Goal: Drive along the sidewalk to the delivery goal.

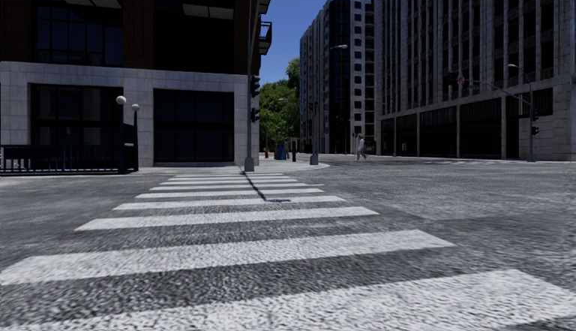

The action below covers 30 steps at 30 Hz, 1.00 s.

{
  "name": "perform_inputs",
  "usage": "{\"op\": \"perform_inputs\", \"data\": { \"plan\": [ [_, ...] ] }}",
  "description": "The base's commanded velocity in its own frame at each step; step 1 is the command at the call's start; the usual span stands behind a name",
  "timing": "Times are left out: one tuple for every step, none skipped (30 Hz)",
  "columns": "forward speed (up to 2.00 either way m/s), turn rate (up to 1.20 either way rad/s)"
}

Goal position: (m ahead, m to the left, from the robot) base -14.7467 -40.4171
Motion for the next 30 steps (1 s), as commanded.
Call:
{"op": "perform_inputs", "data": {
  "plan": [
    [0.0,-1.2],
    [0.0,-1.2],
    [0.0,-1.2],
    [0.0,-1.2],
    [0.0,-1.2],
    [0.0,-1.2],
    [0.0,-1.2],
    [0.0,-1.2],
    [0.0,-1.2],
    [0.0,-1.2],
    [0.0,-1.2],
    [0.0,-1.2],
    [0.0,-1.2],
    [0.0,-1.2],
    [0.0,-1.2],
    [0.0,-1.2],
    [0.0,-1.2],
    [0.0,-1.2],
    [0.0,-1.2],
    [0.0,-1.2],
    [0.0,-1.2],
    [0.0,-1.2],
    [0.0,-1.2],
    [0.0,-1.18],
    [0.0,-1.16],
    [0.0,-1.15],
    [0.0,-1.14],
    [0.0,-1.14],
    [0.0,-1.14],
    [0.0,-1.13]
  ]
}}
